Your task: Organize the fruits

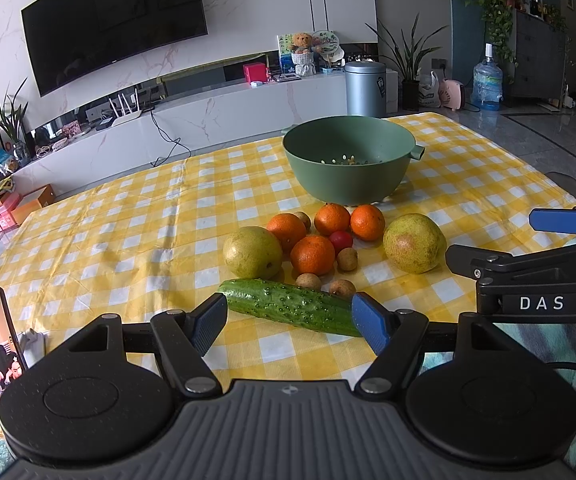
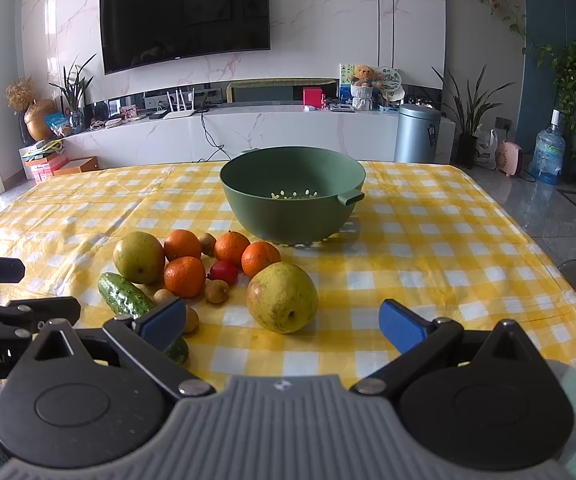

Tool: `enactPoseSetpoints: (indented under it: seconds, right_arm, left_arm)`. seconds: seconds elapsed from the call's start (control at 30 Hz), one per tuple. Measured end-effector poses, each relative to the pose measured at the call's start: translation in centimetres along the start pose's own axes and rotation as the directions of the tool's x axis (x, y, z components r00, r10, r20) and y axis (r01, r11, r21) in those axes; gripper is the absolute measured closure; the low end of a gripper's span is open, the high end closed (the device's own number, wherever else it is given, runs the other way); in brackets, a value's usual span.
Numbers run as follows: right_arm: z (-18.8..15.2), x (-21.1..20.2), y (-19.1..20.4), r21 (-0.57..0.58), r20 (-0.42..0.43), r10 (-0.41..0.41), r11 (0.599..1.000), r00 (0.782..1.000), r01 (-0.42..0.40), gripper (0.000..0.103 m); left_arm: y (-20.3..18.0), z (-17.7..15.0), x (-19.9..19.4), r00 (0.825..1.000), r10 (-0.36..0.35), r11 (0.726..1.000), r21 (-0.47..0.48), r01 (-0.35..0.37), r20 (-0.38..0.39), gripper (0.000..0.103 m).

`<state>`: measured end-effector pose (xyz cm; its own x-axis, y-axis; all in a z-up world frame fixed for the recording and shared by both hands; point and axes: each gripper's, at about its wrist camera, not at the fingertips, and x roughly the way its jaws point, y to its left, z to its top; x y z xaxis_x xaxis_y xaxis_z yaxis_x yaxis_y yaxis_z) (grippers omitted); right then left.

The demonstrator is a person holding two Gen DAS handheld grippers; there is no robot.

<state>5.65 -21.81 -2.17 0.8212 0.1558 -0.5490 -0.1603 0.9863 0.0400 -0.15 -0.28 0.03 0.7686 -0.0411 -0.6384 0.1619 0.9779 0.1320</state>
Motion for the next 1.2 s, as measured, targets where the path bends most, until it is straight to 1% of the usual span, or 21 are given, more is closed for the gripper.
enactPoseSetpoints:
  seconds: [0.57, 0.9, 0.97, 1.03, 1.1, 1.2]
  right_arm:
    - [-0.1, 0.1, 0.0, 0.005, -0.010, 0.001, 1.000, 1.000, -0.001, 0.004]
    - [0.0, 0.2, 0.1, 0.009, -0.032, 0.002, 1.000, 0.999, -0.002, 0.004]
    - [0.1, 0.3, 0.0, 0.015, -0.042, 0.005, 1.000, 0.999, -0.004, 0.004]
    - [0.3, 0.5, -0.2, 0.029, -0.051, 0.013, 1.000, 0.999, -0.011, 0.004]
    - [0.4, 0.8, -0.4, 0.049, -0.063, 0.035, 0.998, 0.997, -0.032, 0.004]
    - [0.6, 1.4, -0.9, 0.091, -0.091, 0.069, 0.994, 0.993, -0.060, 0.004]
  left_arm:
    - [0.0, 0.0, 0.0, 1.000, -0.002, 1.000, -0.001, 0.002, -0.001, 0.019]
    - [-0.1, -0.4, 0.0, 1.000, -0.004, 1.000, 0.001, 0.004, -0.003, 0.019]
    - [-0.3, -0.4, -0.1, 1.000, -0.001, 1.000, 0.017, 0.001, 0.000, 0.020]
    - [-0.8, -0.2, -0.6, 0.999, 0.024, 0.997, 0.069, -0.026, 0.036, 0.021]
    - [-1.1, 0.1, -1.1, 0.997, 0.043, 0.994, 0.102, -0.050, 0.067, 0.021]
    - [-0.8, 0.8, -1.2, 0.998, 0.015, 0.995, 0.098, -0.021, 0.063, 0.021]
